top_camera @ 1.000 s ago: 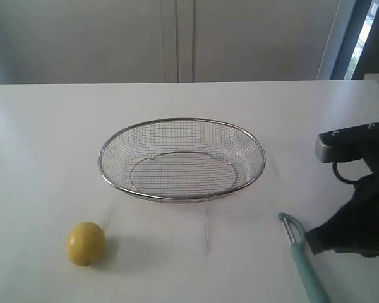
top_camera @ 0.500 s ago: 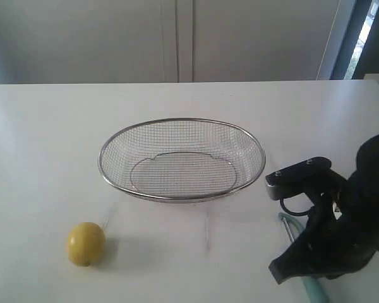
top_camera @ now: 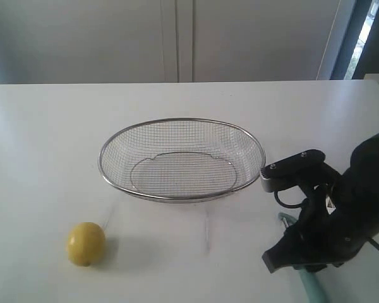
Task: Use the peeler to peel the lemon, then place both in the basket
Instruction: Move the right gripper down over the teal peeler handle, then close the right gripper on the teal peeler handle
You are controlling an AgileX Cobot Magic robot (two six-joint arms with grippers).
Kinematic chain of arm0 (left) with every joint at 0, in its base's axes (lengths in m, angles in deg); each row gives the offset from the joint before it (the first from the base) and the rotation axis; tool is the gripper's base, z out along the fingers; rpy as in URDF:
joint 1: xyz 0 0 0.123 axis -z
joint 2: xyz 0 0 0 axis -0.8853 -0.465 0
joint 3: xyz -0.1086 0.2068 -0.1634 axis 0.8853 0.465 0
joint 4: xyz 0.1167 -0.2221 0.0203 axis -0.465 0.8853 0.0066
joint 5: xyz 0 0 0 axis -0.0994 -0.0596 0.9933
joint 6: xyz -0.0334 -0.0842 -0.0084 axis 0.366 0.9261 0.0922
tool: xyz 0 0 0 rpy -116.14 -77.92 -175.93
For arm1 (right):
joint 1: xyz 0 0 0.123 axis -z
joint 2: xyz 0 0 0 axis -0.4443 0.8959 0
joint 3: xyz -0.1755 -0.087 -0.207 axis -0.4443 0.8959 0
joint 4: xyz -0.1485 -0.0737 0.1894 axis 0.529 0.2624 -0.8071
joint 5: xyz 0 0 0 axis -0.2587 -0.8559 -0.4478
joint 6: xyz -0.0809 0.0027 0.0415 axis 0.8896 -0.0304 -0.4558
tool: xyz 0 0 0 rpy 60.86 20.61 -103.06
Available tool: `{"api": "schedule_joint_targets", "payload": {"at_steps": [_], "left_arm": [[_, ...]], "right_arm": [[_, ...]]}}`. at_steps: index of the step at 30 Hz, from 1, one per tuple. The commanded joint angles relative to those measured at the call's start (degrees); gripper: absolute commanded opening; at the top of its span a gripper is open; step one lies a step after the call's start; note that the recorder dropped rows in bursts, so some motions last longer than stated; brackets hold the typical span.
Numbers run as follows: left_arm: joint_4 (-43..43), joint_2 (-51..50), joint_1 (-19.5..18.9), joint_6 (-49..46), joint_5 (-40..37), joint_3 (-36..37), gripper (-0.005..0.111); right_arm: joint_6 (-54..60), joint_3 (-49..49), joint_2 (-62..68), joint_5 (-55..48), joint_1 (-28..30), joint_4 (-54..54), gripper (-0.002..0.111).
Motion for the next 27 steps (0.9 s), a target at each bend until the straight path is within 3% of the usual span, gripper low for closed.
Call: {"api": "schedule_joint_targets", "payload": {"at_steps": [1,27], "left_arm": [[-0.26,0.22,-0.32,0.06,0.24,0.21,0.000],[-0.26,0.22,-0.32,0.06,0.24,0.21,0.000]], "right_arm": [[-2.44,0.00,-0.09,-0.23,-0.32,0.71,0.052],[-4.01,3.49,-0.09,3.81,-0.32,2.98,0.056]]}}
